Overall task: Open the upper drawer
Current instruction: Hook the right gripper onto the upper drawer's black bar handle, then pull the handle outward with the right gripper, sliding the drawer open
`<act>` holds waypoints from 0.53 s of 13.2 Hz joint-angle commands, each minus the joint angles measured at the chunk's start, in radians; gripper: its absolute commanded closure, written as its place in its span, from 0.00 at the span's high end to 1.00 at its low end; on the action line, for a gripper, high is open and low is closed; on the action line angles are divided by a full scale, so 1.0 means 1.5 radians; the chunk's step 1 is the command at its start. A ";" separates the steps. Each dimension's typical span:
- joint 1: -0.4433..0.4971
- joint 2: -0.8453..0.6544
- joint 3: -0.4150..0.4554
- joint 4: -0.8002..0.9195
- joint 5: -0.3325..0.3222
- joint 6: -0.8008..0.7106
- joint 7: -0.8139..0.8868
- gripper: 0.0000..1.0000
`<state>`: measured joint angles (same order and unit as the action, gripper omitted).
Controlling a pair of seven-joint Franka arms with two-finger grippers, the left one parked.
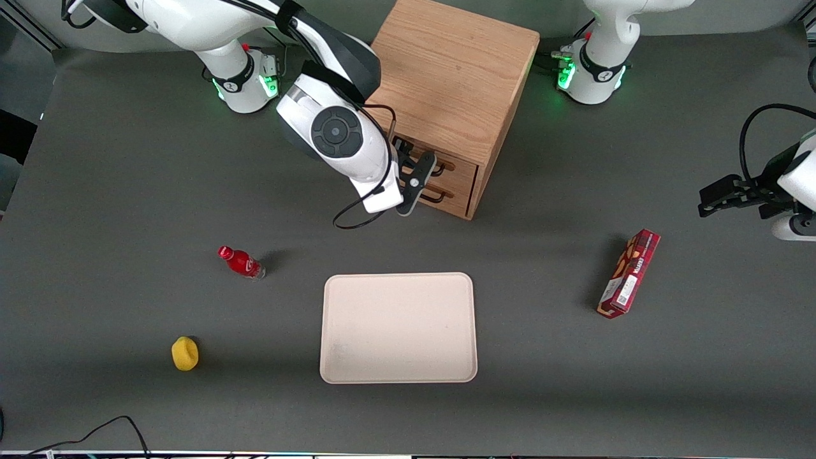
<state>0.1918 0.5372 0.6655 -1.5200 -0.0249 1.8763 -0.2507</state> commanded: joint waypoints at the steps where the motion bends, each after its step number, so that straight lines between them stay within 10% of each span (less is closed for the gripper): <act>1: -0.006 0.010 -0.013 0.003 -0.026 0.022 -0.037 1.00; 7: -0.012 0.010 -0.052 0.019 -0.041 0.041 -0.061 1.00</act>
<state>0.1720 0.5390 0.6016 -1.5172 -0.0624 1.9290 -0.3138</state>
